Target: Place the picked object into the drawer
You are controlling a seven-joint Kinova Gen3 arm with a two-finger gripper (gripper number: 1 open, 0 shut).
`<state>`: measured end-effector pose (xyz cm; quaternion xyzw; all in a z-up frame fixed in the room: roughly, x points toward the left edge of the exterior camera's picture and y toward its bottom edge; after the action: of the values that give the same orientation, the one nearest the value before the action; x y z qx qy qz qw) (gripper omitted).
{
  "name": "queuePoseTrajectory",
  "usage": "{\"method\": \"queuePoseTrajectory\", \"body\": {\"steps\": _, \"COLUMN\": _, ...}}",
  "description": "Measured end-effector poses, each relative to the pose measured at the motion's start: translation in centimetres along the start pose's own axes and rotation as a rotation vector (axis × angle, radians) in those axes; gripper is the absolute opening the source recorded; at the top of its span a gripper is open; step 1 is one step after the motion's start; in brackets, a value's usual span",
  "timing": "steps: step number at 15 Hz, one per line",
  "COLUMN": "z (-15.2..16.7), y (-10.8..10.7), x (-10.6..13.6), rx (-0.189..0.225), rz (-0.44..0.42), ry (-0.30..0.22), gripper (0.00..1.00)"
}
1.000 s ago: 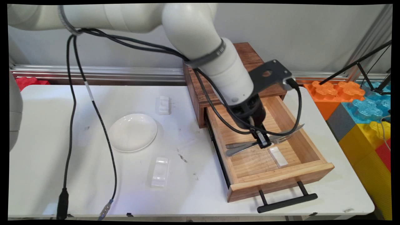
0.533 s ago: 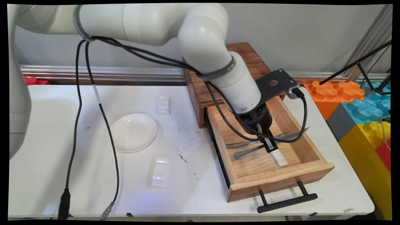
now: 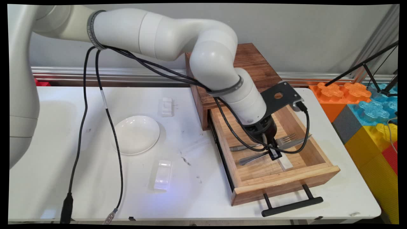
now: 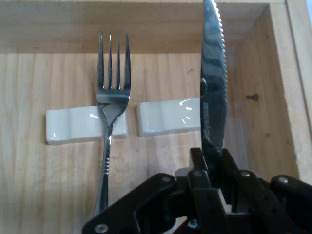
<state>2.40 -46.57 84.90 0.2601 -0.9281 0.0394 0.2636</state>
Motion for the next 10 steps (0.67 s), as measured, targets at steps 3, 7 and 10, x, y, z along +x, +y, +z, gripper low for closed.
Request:
{"method": "queuePoseTrajectory", "body": {"steps": 3, "z": 1.2, "y": -0.1, "x": -0.5, "rx": 0.005, "rz": -0.002, "ry": -0.001, "gripper": 0.00}}
{"method": "queuePoseTrajectory", "body": {"steps": 7, "z": 2.7, "y": -0.3, "x": -1.2, "rx": 0.007, "rz": -0.008, "ry": -0.004, "gripper": 0.00}}
{"method": "queuePoseTrajectory", "body": {"steps": 10, "z": 3.6, "y": -0.4, "x": -1.6, "rx": 0.005, "rz": -0.018, "ry": -0.004, "gripper": 0.00}}
